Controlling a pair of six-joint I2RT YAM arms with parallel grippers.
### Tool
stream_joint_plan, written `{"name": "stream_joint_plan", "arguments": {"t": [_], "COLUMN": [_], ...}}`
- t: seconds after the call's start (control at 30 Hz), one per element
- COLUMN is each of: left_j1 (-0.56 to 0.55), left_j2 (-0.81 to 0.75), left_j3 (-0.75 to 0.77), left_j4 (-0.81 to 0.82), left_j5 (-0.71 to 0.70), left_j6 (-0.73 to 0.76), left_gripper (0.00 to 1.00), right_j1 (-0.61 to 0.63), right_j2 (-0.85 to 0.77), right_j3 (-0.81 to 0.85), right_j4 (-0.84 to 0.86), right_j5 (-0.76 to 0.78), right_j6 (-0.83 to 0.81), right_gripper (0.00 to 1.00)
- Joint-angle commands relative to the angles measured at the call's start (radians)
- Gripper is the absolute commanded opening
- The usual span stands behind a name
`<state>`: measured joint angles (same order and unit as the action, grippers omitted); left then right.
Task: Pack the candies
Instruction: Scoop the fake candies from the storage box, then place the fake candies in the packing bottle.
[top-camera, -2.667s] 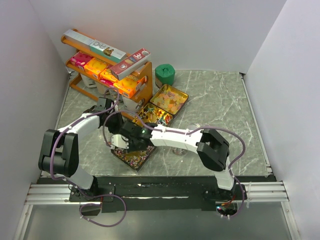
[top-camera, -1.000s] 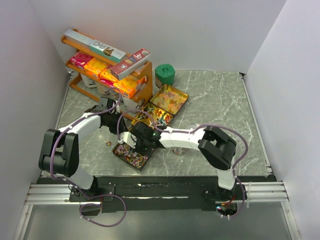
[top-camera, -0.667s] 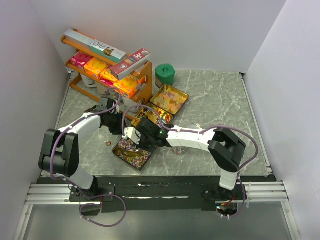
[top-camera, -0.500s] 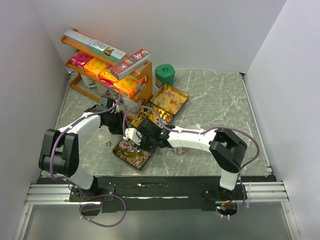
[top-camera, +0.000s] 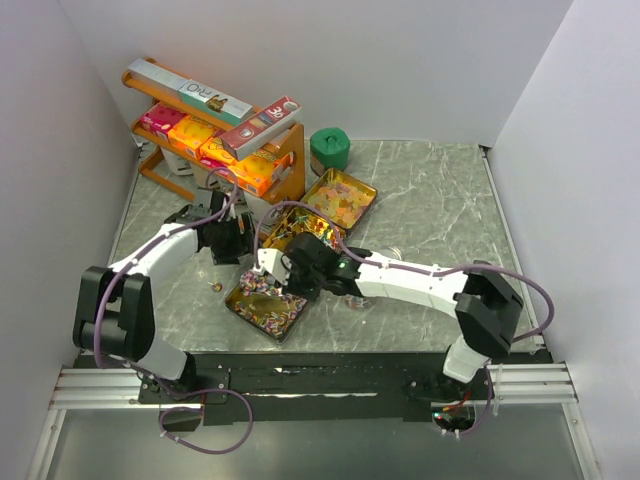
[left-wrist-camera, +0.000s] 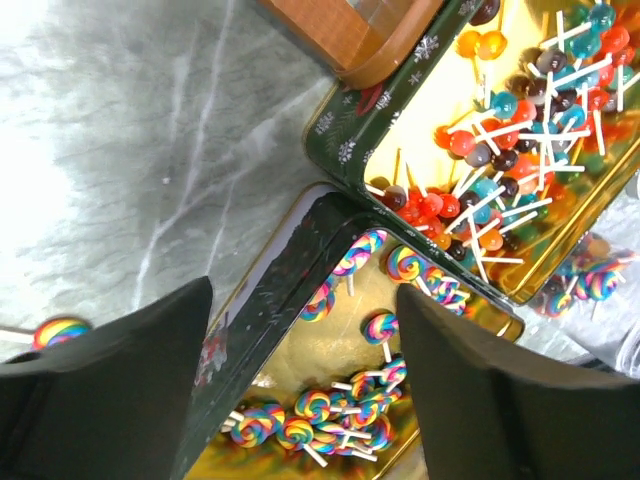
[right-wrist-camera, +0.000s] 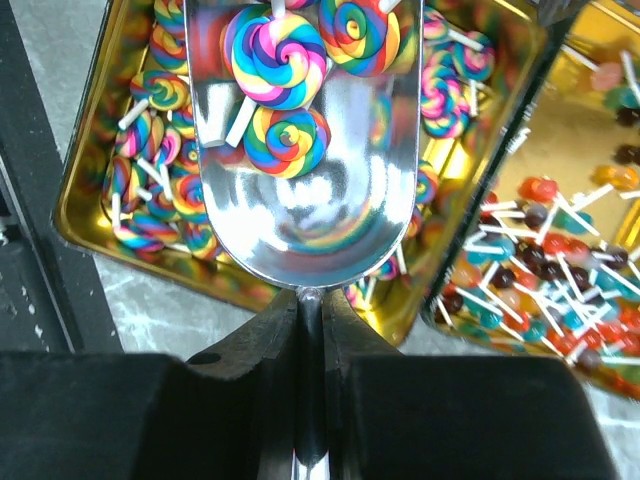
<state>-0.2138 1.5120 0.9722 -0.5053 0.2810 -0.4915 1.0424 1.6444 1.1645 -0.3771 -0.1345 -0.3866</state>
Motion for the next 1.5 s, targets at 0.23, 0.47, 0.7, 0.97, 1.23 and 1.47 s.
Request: {"name": "stream_joint_plan", "arguments": {"t": [0.23,0.47,0.7,0.97,1.23,1.47], "left_j1": [-0.001,-0.001,-0.001,-0.004,-0.004,-0.004], "left_j2": [-0.124,-0.153,-0.223,-0.196,-0.193,-0.188], "left_j3": [0.102,0.088,0.013,-0.038,-0.076,-0.084], "left_j4": [-0.062,-0.013,0.126,0.168,0.203,0.215], "left_j5": [-0.138,-0.175,-0.131,-0.079,-0.1,-0.111], "left_j6": [0.01,0.005,0.002,-0.019,-0.051,-0.065], "left_gripper": [0.96,0.96,0.96,0.96,0.96,0.96], "right_j1": [-0.013,-0.051,-0.09,-0.128,-0.166,-0.18], "right_j2": [-0.198,-0.282,-0.339,-0.419,-0.425,-0.428], "right_j3": [0.047,0.09,0.075,-0.006,0.02,0.018], "right_j4": [-0.193,-0.387,-0.575,-0.669,-0.842,-0.934], "right_j5": [0.121,0.19,0.294,0.34,0.293,0.19], "right_j6": [0.074,0.202,0.376,0.531,0.638,0.709], "right_gripper": [0.0,0.0,0.0,0.0,0.0,0.0]}}
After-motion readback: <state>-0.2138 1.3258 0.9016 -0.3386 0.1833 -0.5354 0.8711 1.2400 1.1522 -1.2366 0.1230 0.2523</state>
